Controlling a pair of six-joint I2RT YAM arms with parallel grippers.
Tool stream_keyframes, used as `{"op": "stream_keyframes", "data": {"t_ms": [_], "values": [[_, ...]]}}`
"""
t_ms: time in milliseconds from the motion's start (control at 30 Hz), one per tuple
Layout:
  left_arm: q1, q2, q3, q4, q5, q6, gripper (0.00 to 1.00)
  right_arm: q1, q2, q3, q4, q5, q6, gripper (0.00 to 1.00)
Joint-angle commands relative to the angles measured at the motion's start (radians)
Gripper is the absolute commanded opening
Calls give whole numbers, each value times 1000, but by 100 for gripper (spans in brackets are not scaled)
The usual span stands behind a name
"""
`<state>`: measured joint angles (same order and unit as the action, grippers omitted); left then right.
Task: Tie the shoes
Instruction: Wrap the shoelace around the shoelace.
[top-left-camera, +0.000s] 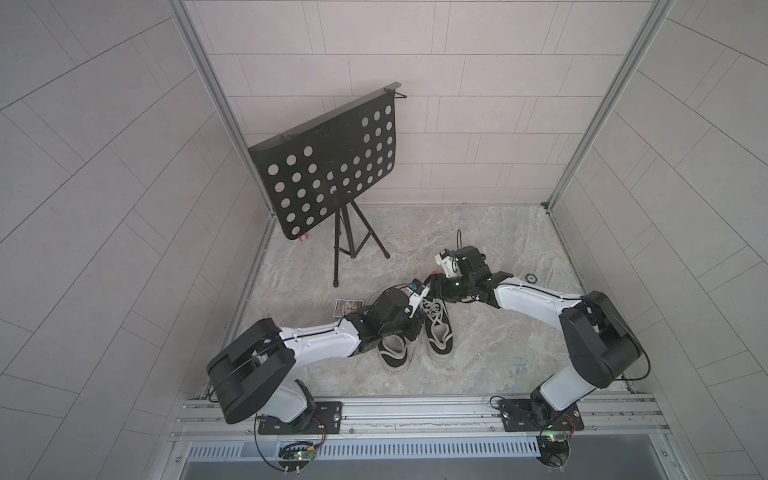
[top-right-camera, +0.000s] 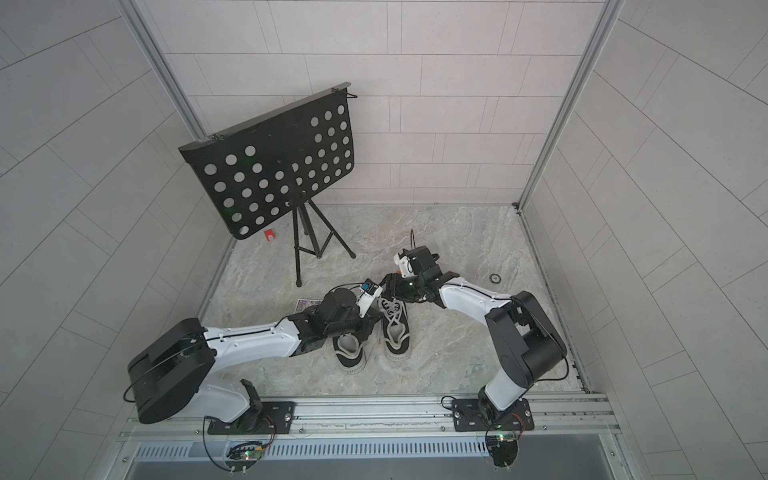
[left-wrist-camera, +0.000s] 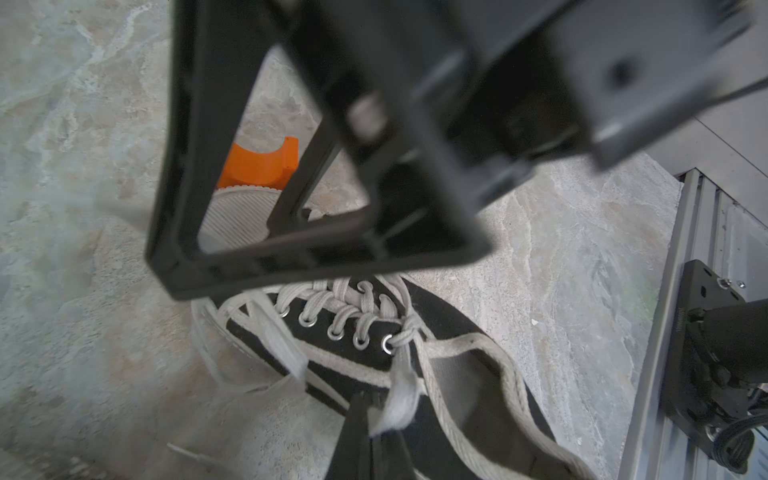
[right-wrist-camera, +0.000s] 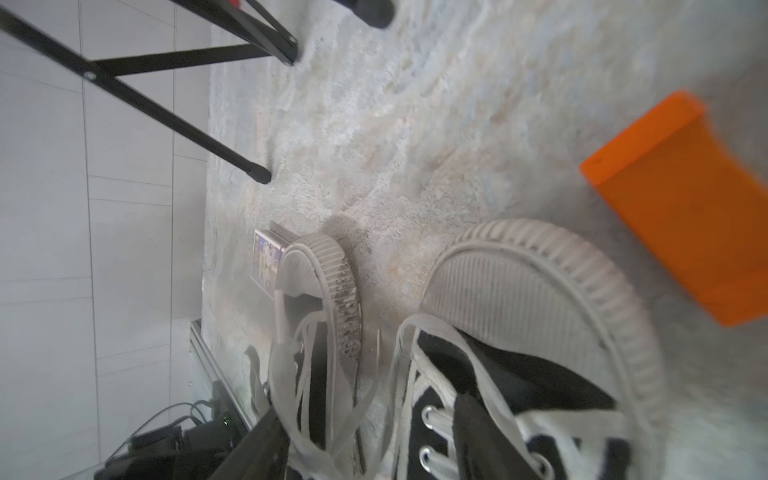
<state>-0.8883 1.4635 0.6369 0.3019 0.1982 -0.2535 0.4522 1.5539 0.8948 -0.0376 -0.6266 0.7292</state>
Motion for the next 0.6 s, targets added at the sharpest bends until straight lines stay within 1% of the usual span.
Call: {"op": "stream_keyframes", "data": {"t_ms": [0, 100, 233, 300, 367, 433, 467, 567], "values": [[7, 19, 36, 11, 14, -13, 0, -40, -91, -58, -55, 7, -89, 70], [9, 35, 52, 13, 25, -17, 0, -64, -147, -119, -32, -49, -135, 71], [12, 52, 62, 13, 38, -17, 0, -69, -161, -156, -15, -133, -188, 70], [15, 58, 64, 13, 47, -19, 0, -69, -148, -157, -4, -149, -196, 65], [17, 61, 65, 12, 54, -20, 0, -69, -119, -144, -3, -155, -201, 55], [18, 61, 65, 14, 54, -24, 0, -67, -94, -124, -2, -173, -204, 48], [18, 61, 65, 13, 56, -27, 0, -68, -85, -118, 8, -186, -204, 46], [25, 67, 75, -2, 59, -35, 0, -66, -71, -113, 31, -227, -208, 46]]}}
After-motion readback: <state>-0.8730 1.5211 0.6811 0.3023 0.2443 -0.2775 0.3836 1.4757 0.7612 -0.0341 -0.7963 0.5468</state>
